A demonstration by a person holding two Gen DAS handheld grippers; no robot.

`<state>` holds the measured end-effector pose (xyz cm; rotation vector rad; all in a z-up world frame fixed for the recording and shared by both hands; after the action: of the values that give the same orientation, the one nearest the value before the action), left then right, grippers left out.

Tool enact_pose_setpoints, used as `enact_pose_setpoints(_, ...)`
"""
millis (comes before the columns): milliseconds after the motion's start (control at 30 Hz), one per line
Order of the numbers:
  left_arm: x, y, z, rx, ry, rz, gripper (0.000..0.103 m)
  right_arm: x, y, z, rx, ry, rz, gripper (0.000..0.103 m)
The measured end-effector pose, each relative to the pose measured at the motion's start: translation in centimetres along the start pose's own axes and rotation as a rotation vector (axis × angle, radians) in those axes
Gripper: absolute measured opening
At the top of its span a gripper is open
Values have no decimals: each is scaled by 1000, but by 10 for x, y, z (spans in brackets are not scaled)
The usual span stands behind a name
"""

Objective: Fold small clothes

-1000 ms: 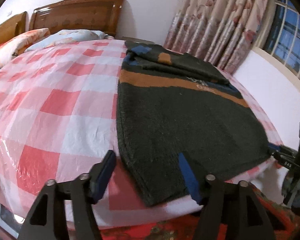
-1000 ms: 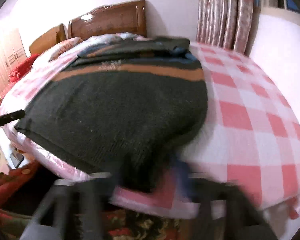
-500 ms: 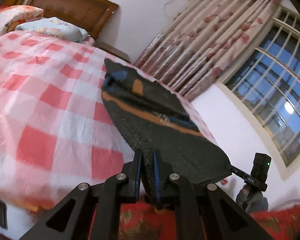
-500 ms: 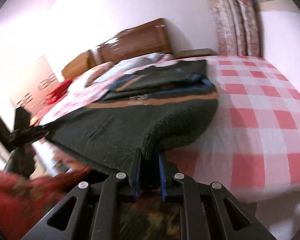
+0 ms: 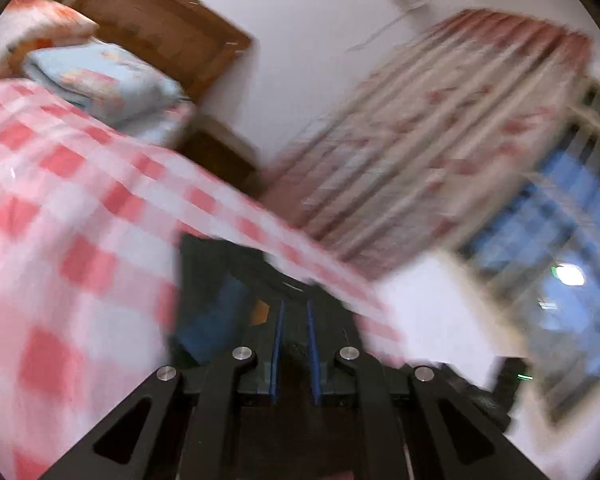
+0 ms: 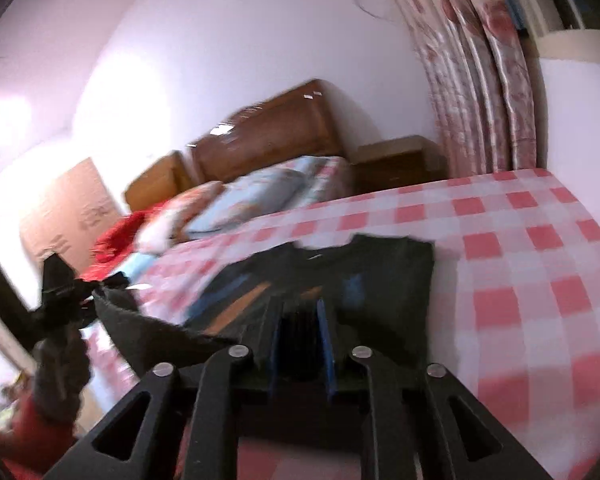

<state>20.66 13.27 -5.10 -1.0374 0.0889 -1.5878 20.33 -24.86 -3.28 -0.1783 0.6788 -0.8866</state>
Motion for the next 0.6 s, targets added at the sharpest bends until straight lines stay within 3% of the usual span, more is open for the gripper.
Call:
enact_pose_setpoints(33,-11,26,4,-23,-12,101,11,23,17,3,-17,41,-73,23)
enact_pose_setpoints(67,-20,43,4,-55,-28,153,10,38,27,0,-47,84,-112,103)
enact_pose_setpoints(133,-40,69,-7,-128,-68,227,11,60,35,-13,-59,173,-145,103)
enact_pose_setpoints(200,-52,75,-23,-145,-68,248,15,68,33,-29,-55,181,-164,103)
enact_pose_setpoints(367,-62,60,-49,-87,-56,228,16,85,21,-66,-86,153,-238,103)
enact_pose_setpoints(500,-39,49,-44,-44,90,227,23,73,25,-52,-121,24,-234,103)
enact_pose_setpoints(600,-18,57,-49,-114,206,200,27,63,45,-46,-209,-70,-183,103)
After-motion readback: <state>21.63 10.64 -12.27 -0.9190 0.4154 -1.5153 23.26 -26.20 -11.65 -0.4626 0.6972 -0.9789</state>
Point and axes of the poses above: each gripper's, at about its wrist camera, not at the fingertips, and y roughly the way its jaws point, x to its right, z to its top, the point moved 9 cm from there along y, roughly the way its jaws point, and after that the axes turned 12 degrees about z, right-handed, at the moved point
